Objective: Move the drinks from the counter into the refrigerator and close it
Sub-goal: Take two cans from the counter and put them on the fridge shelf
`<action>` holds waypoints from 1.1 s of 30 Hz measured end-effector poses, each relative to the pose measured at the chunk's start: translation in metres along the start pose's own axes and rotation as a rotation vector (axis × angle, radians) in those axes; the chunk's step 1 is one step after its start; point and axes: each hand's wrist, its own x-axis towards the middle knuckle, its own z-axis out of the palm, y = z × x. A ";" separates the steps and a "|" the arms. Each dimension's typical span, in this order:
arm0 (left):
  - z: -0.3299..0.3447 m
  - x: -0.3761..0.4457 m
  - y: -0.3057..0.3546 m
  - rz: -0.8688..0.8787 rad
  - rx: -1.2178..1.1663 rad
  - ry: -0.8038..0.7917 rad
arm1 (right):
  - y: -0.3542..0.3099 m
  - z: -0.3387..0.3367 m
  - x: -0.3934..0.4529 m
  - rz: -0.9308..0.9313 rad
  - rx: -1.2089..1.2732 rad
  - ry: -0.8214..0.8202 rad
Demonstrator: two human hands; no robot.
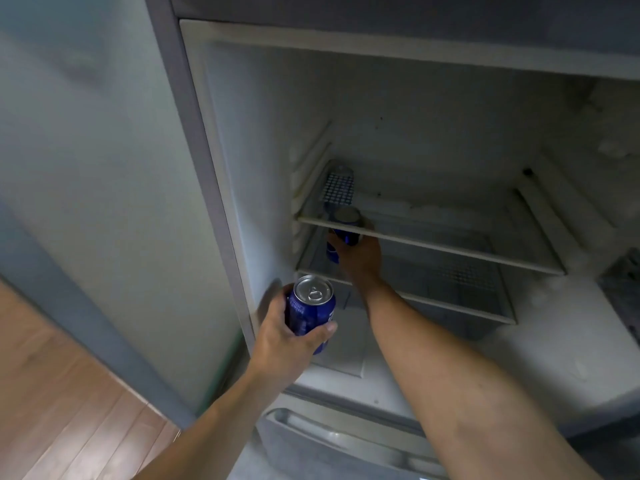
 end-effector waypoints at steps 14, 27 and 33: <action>0.011 0.014 0.001 -0.061 -0.033 -0.014 | -0.014 -0.015 0.014 -0.053 -0.126 -0.267; 0.020 0.055 0.016 -0.017 -0.124 0.020 | -0.004 -0.055 -0.101 -0.129 -0.193 -0.491; 0.025 0.057 0.027 0.046 -0.071 -0.048 | -0.005 -0.039 -0.089 -0.278 -0.344 -0.319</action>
